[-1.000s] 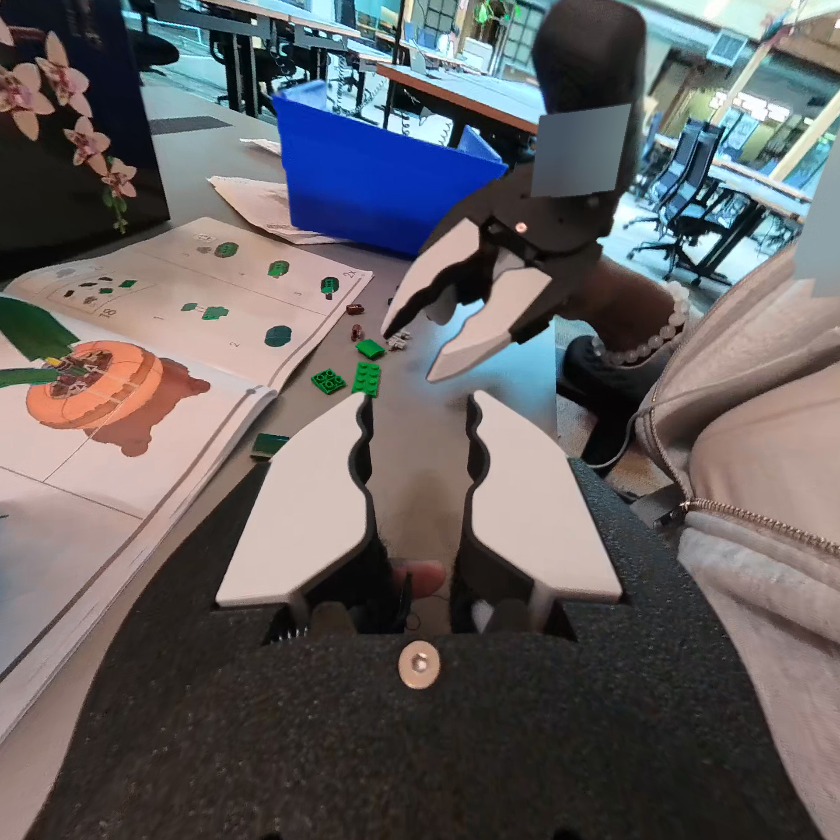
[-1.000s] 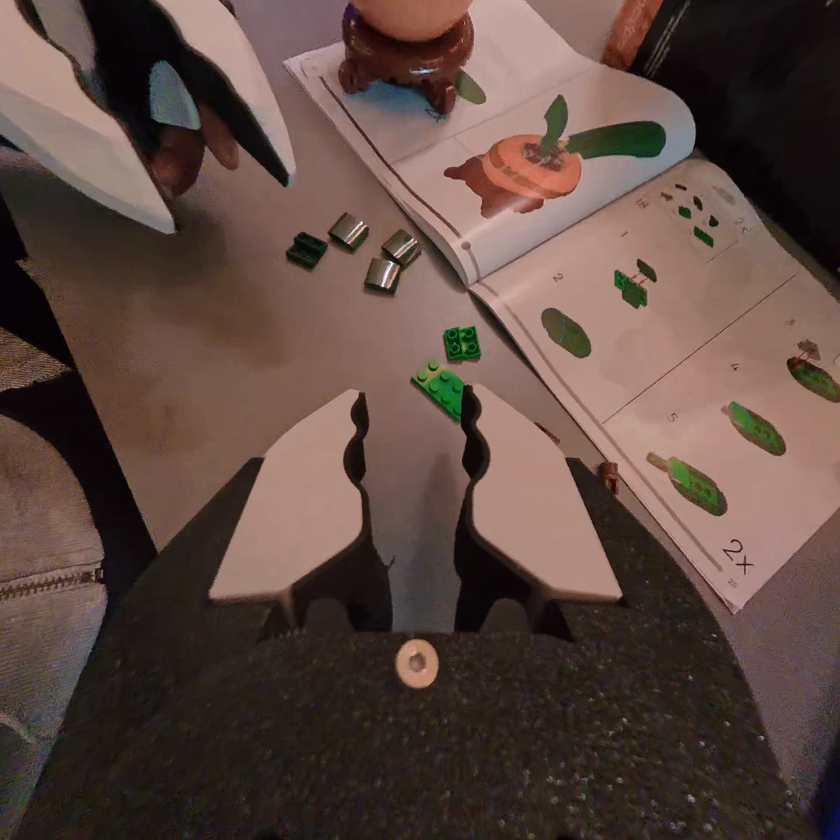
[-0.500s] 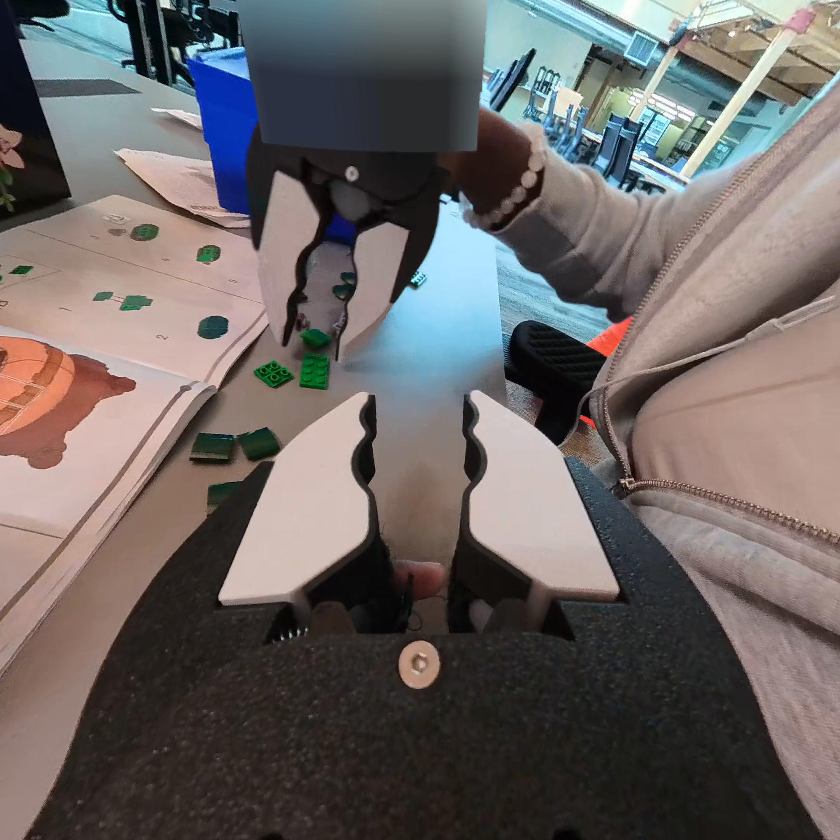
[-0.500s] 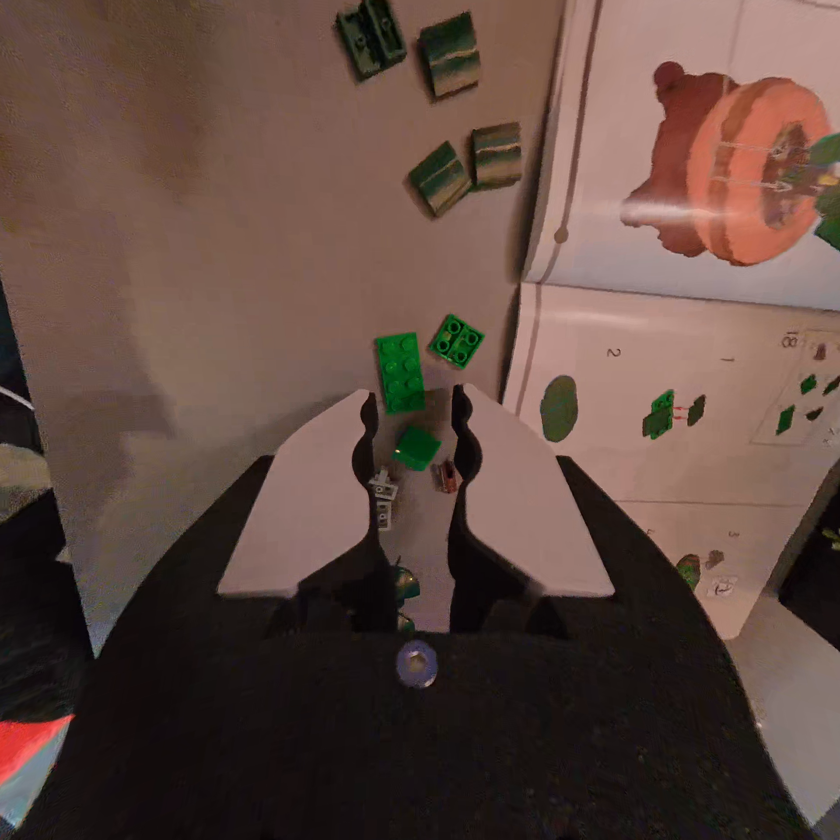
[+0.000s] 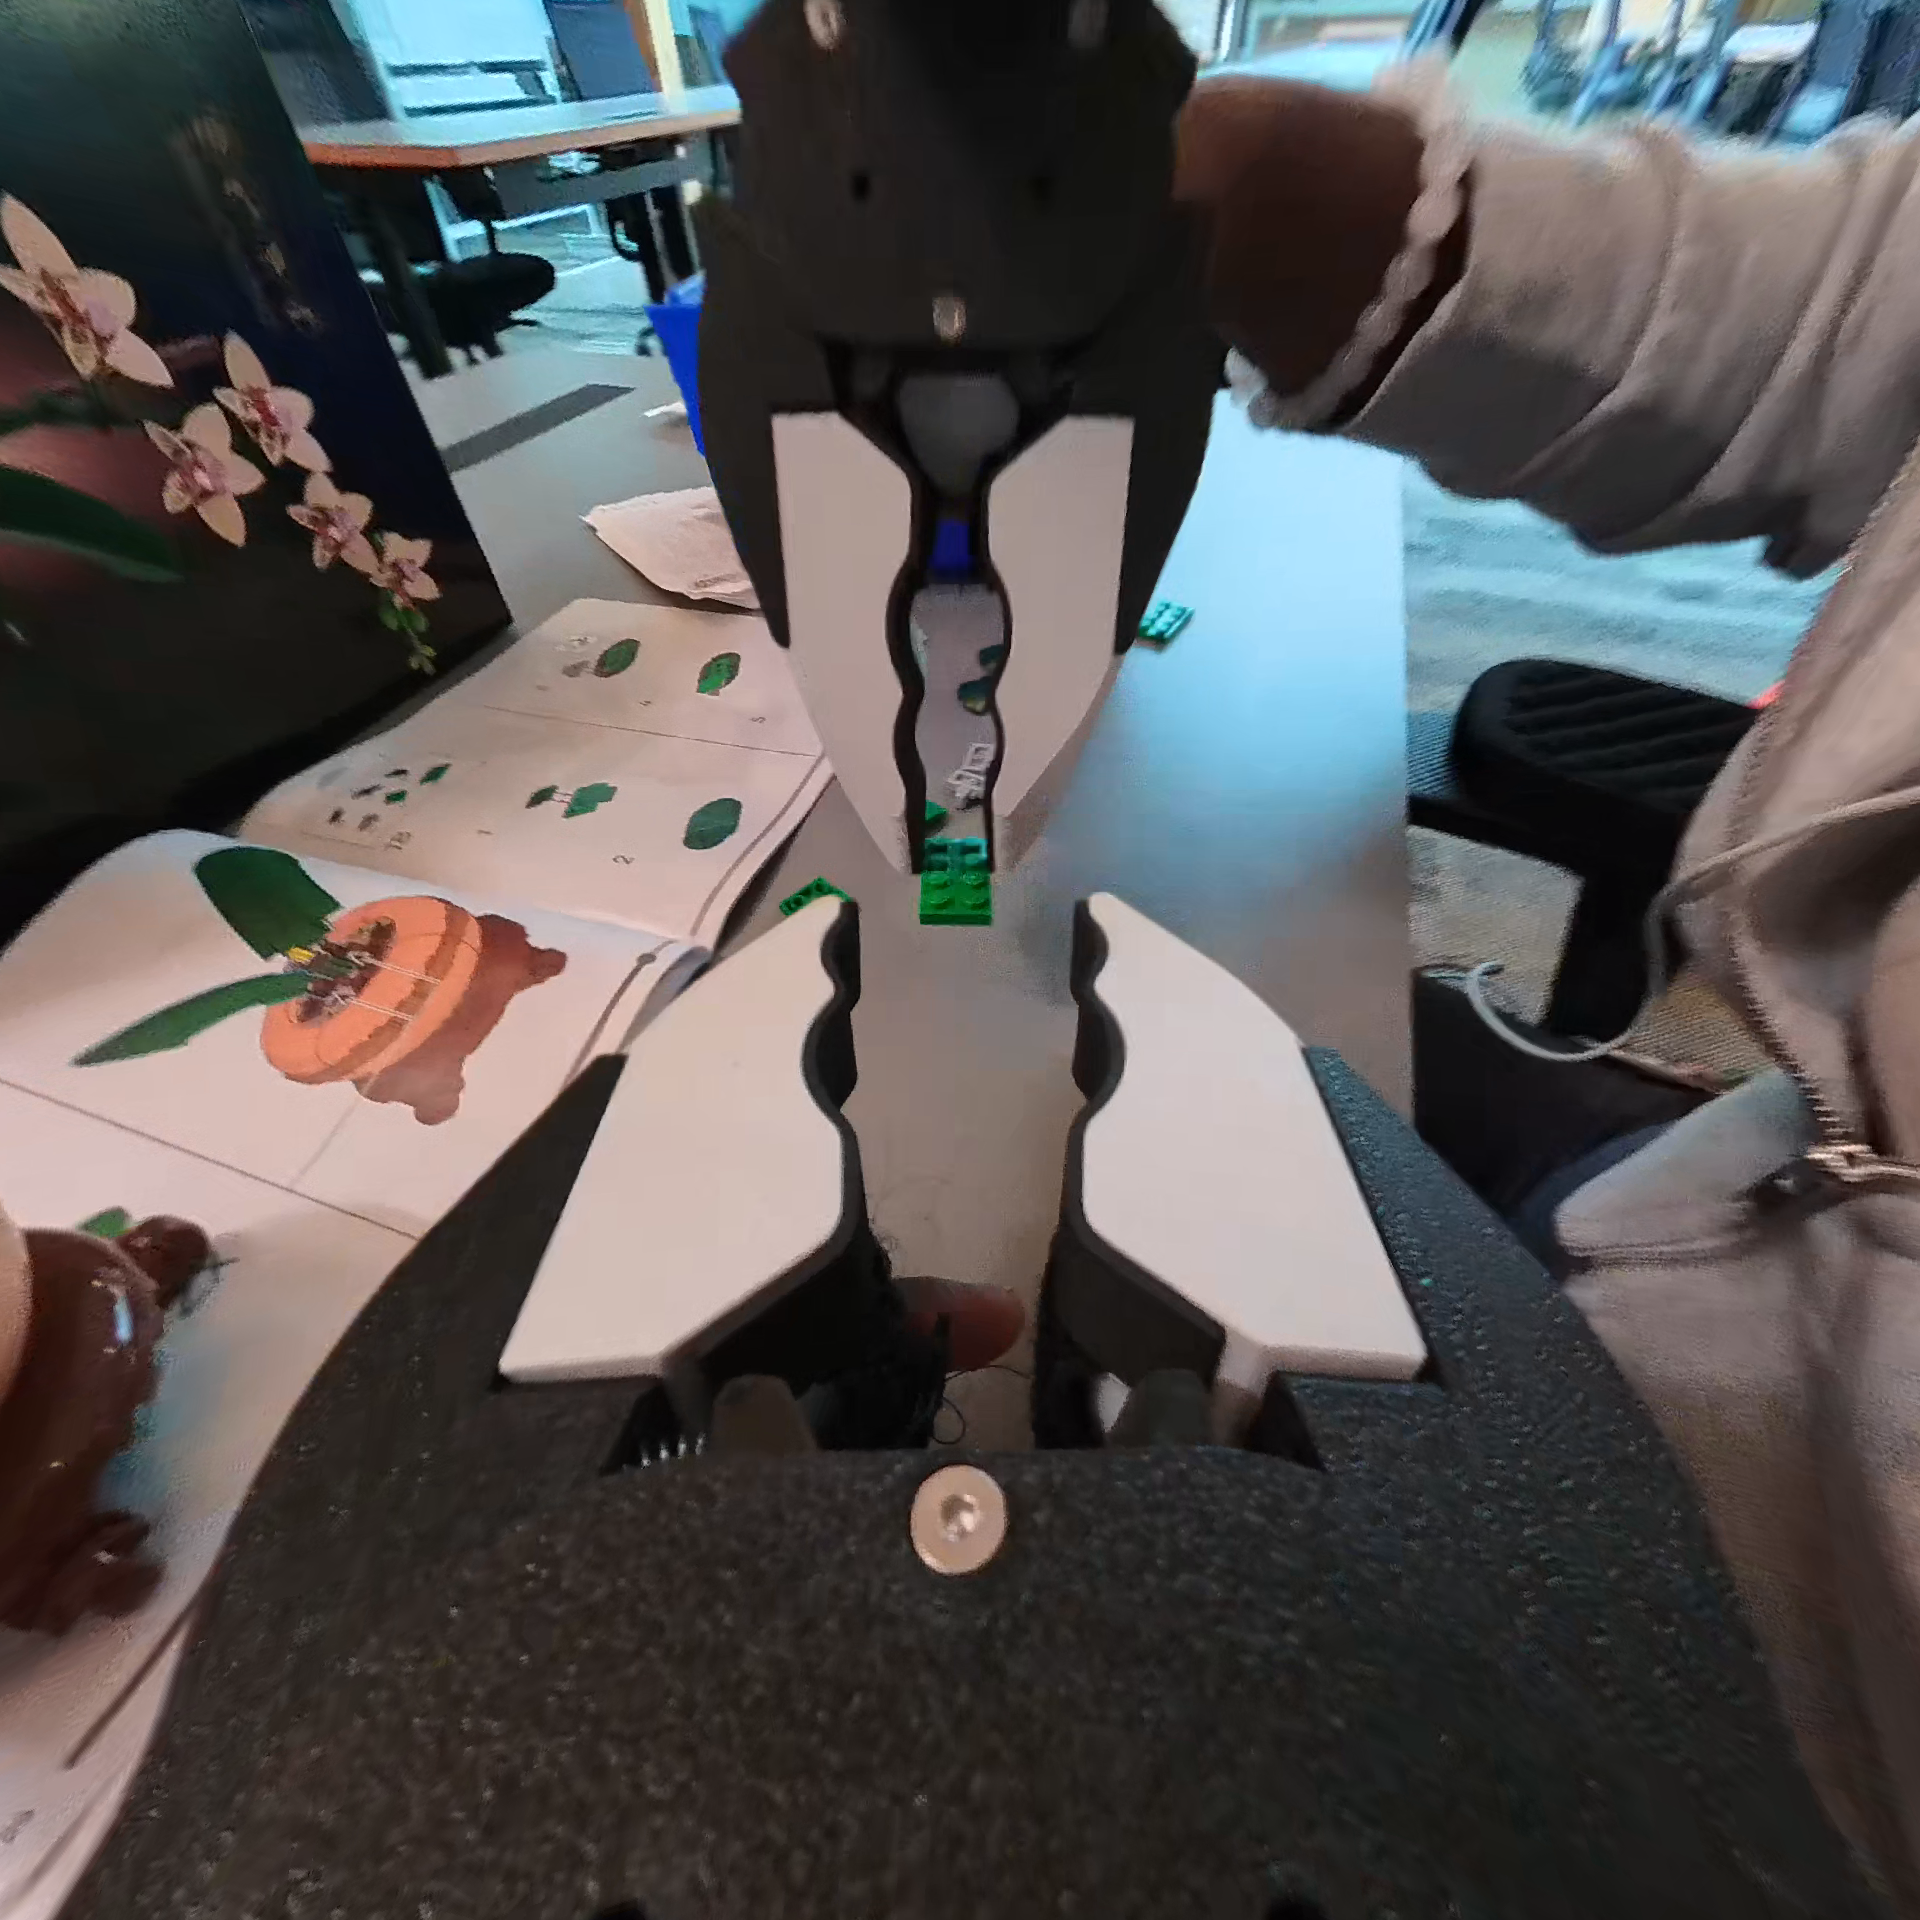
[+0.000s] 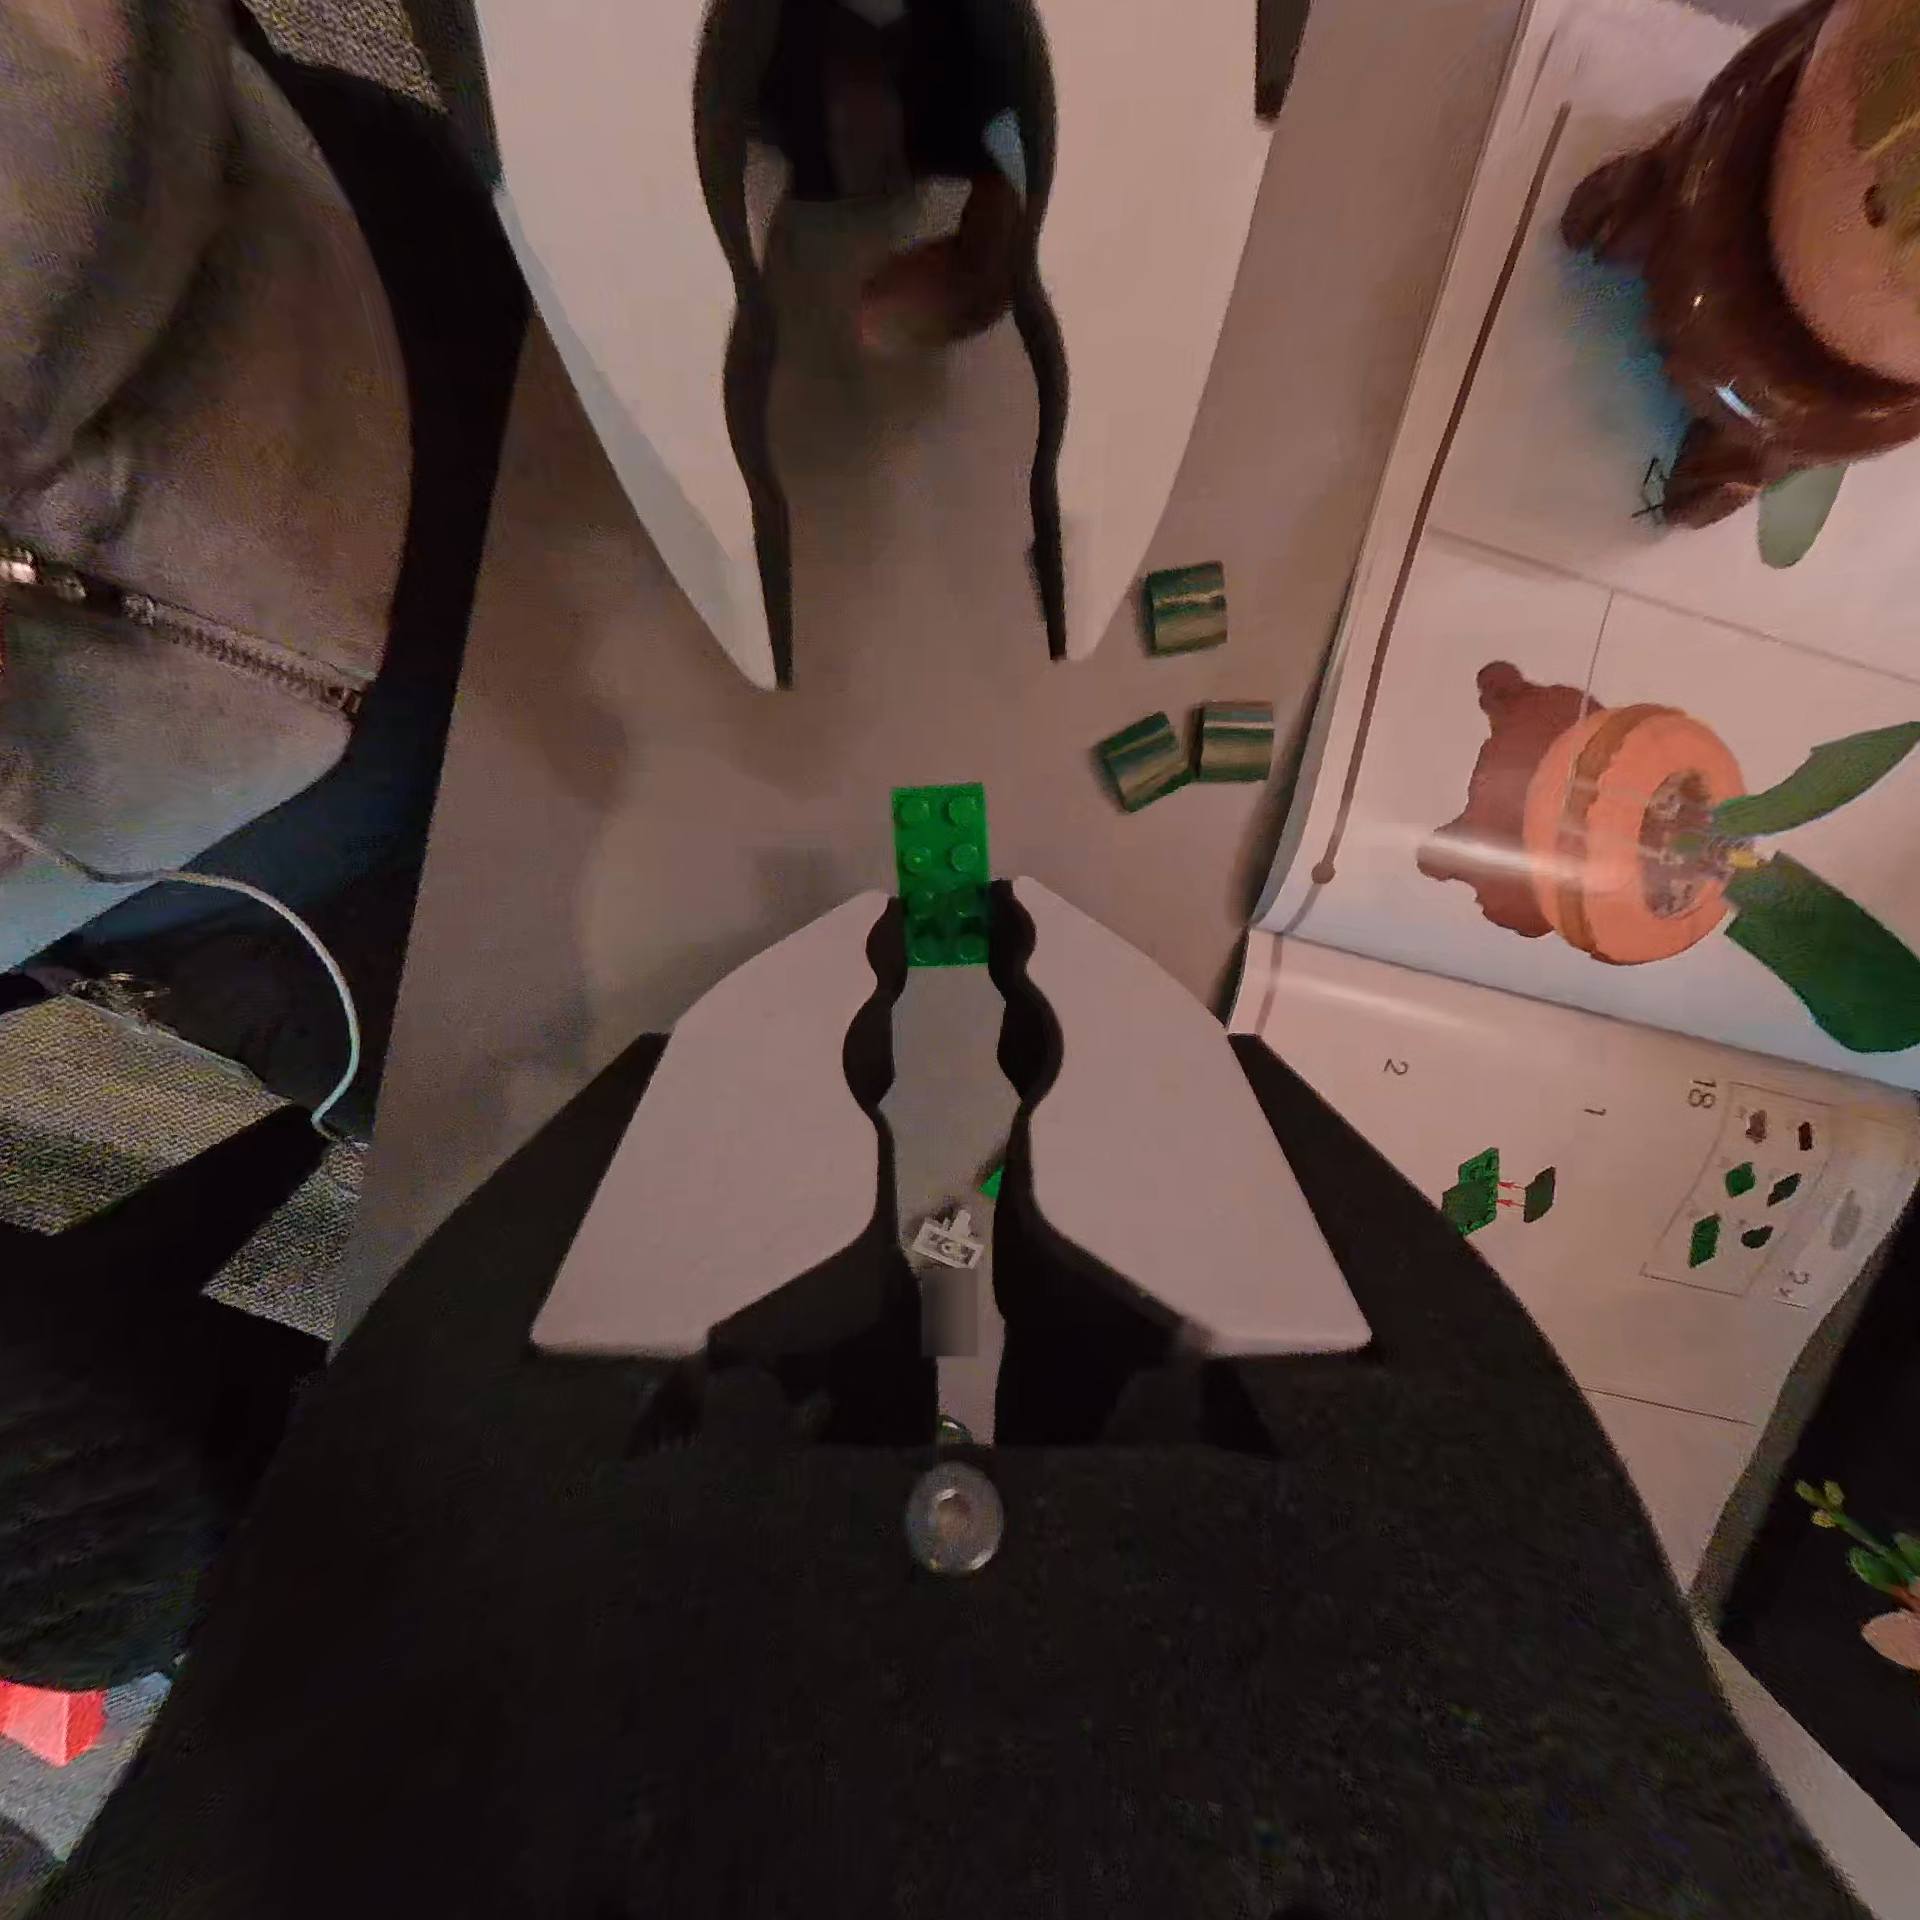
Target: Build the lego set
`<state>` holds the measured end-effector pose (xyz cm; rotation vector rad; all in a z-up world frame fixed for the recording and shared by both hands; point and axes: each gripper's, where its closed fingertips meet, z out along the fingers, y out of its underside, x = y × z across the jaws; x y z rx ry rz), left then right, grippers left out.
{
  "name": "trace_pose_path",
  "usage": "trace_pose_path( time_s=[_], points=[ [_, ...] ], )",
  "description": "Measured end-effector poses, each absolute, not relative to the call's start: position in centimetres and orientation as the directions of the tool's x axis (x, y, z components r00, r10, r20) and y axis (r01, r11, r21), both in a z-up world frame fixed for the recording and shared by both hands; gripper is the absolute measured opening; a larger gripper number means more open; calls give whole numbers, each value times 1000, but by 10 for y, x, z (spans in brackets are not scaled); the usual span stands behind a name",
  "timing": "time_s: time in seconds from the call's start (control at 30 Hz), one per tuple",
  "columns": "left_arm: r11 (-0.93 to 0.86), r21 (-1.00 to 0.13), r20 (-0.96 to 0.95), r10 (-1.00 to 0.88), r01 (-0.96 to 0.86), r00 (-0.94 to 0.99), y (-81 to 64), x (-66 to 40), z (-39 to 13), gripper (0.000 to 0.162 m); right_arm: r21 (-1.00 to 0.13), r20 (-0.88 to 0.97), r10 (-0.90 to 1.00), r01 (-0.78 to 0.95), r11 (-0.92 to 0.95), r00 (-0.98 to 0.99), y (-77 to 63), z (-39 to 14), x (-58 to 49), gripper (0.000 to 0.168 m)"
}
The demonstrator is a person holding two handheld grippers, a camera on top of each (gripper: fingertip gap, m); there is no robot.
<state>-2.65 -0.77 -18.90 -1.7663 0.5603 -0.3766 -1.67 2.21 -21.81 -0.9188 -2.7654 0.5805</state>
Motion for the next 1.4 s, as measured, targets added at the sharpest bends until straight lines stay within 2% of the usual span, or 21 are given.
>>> trace_pose_path(
  time_s=[0.17, 0.3, 0.43, 0.53, 0.57, 0.6, 0.63, 0.7, 0.73, 0.8, 0.83, 0.9, 0.93, 0.97, 1.07, 1.17, 1.3, 1.4],
  points=[
    [-158, -932, -205, -510, -326, 835, -4, -19, -195, 28, -374, 81, 611, 544, 751, -788, 8, -206, -20, 15],
    [-144, -924, -235, -515, -353, 824, -5, -16, -196, 16, -386, 84, 606, 535, 751, -791, 1, -200, -19, 15],
    [-128, -934, -218, -534, -332, 817, -7, -15, -193, 15, -425, 93, 623, 535, 730, -777, -2, -197, -20, 15],
    [-116, -958, -158, -548, -262, 822, -10, -18, -186, 15, -560, 137, 700, 528, 638, -701, -1, -183, -26, 25],
    [-110, -966, -137, -550, -234, 824, -11, -19, -182, 15, -636, 144, 744, 515, 575, -652, 0, -176, -29, 34],
    [-98, -974, -119, -549, -205, 828, -12, -21, -178, 15, -726, 142, 790, 480, 492, -596, 2, -167, -32, 53],
    [-79, -982, -102, -550, -173, 829, -13, -23, -173, 15, -825, 131, 828, 403, 396, -545, 1, -155, -35, 70],
    [-58, -992, -58, -562, -110, 825, -15, -26, -166, 15, -978, 110, 865, 102, 182, -489, -4, -123, -28, 80],
    [-56, -994, -45, -567, -92, 822, -16, -27, -165, 15, -993, 113, 887, -73, 90, -448, -2, -108, -18, 84],
    [-52, -995, -41, -566, -85, 824, -16, -31, -165, 15, -922, 161, 935, -386, 29, -316, 10, -87, 6, 89],
    [-52, -995, -41, -563, -85, 825, -15, -32, -166, 15, -874, 176, 955, -485, 40, -239, 17, -82, 17, 85],
    [-55, -995, -35, -562, -80, 826, -14, -32, -167, 15, -852, 182, 959, -521, 44, -218, 20, -85, 28, 73],
    [-56, -995, -34, -564, -79, 825, -14, -32, -167, 15, -860, 178, 959, -508, 43, -220, 21, -88, 30, 68],
    [-59, -995, -30, -566, -76, 824, -13, -31, -167, 15, -869, 184, 962, -491, 63, -203, 22, -91, 28, 70],
    [-64, -996, -18, -566, -66, 824, -12, -31, -167, 15, -909, 293, 949, -339, 241, -112, 26, -110, 13, 93],
    [-63, -997, -2, -561, -45, 828, -11, -34, -166, 15, -886, 444, 896, -134, 443, 29, 39, -129, -4, 108],
    [-115, -992, 24, -535, -45, 844, -9, -38, -170, 15, -774, 625, 777, -71, 629, 73, 29, -135, -10, 76],
    [-197, -980, 96, -527, -12, 844, -10, -37, -174, 15, -625, 777, 625, -35, 780, 70, 13, -141, -16, 66]
  ],
)
